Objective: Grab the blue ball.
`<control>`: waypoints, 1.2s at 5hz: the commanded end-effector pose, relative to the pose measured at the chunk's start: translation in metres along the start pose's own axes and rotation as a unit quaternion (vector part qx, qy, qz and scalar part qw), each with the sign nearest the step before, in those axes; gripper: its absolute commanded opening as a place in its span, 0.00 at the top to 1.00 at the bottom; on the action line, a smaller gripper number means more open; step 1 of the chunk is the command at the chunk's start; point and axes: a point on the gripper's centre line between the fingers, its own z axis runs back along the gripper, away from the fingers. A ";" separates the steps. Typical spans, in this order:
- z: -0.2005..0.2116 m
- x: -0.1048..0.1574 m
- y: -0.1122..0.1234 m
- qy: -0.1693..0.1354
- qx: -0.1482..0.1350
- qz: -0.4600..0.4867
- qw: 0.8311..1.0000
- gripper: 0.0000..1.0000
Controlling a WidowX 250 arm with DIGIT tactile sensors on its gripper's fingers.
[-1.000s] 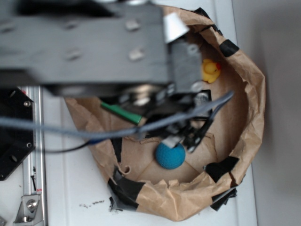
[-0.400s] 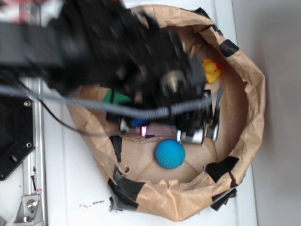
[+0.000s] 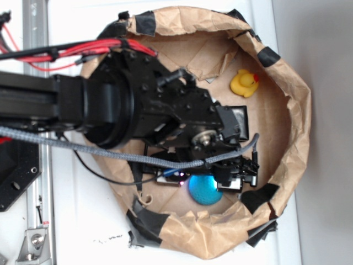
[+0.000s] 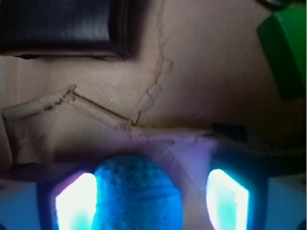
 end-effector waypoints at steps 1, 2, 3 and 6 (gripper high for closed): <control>0.009 -0.004 0.018 0.008 0.039 -0.017 0.999 1.00; 0.043 -0.001 0.011 -0.039 0.041 -0.148 0.987 1.00; 0.096 0.001 0.005 -0.137 0.073 -0.277 0.948 1.00; 0.145 0.032 -0.001 -0.194 0.059 -0.502 0.841 1.00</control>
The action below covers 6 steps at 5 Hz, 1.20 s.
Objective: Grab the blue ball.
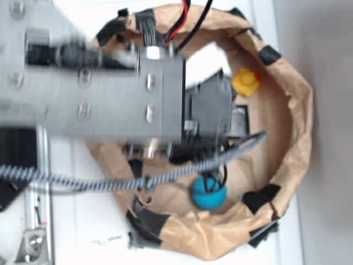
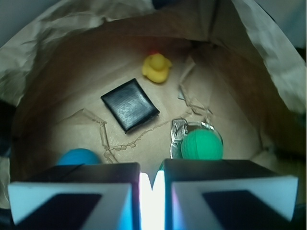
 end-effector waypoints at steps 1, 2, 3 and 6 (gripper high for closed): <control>0.014 0.018 0.009 -0.015 -0.033 0.000 0.999 0.00; -0.005 0.017 0.005 0.068 -0.041 0.136 0.987 0.00; -0.014 0.014 -0.006 0.103 -0.067 0.266 0.956 0.00; -0.066 0.004 -0.058 0.190 -0.071 0.505 0.839 0.00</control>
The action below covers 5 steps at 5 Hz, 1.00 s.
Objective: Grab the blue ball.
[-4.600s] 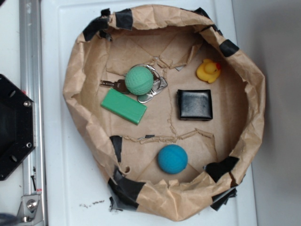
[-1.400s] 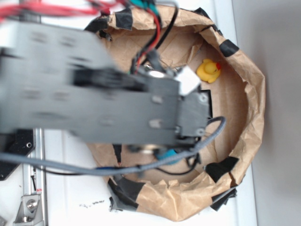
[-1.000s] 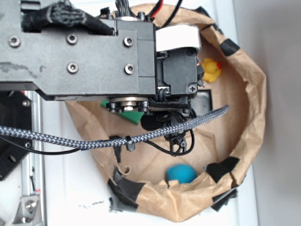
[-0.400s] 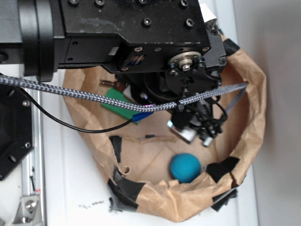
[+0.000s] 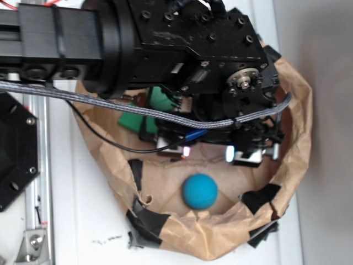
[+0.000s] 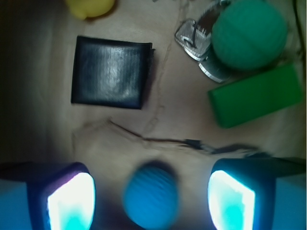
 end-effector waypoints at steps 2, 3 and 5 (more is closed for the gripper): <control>-0.076 -0.053 0.035 0.070 0.096 -0.035 0.992 0.06; -0.074 -0.063 0.041 0.060 0.089 -0.055 0.993 1.00; -0.015 -0.042 0.024 -0.004 0.032 -0.166 0.986 1.00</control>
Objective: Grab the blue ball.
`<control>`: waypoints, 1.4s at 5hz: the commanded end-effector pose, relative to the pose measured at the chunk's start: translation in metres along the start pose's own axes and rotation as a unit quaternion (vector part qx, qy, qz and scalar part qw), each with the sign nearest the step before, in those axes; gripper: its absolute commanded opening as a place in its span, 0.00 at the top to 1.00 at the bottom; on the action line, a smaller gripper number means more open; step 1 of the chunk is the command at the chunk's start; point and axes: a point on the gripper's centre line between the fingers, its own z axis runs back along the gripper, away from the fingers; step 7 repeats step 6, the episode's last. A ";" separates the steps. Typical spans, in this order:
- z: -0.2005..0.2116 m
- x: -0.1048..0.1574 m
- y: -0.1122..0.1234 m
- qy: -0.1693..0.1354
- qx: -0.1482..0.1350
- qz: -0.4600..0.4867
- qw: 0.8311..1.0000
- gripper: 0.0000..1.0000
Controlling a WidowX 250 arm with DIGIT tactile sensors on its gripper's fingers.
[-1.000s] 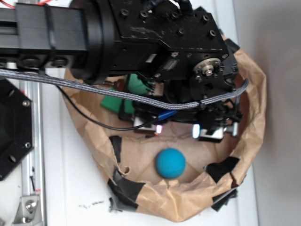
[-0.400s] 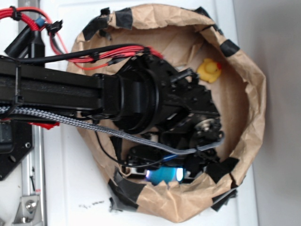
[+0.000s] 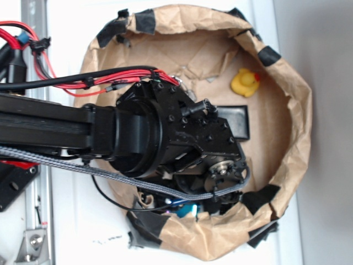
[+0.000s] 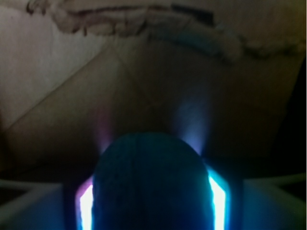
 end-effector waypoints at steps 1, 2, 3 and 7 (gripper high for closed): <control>0.122 0.032 0.007 -0.128 -0.068 -0.217 0.965 1.00; 0.170 0.045 0.020 -0.177 -0.061 -0.288 0.939 1.00; 0.179 0.046 0.023 -0.240 -0.021 -0.391 0.888 1.00; 0.161 0.058 0.029 -0.293 0.009 -0.442 0.848 1.00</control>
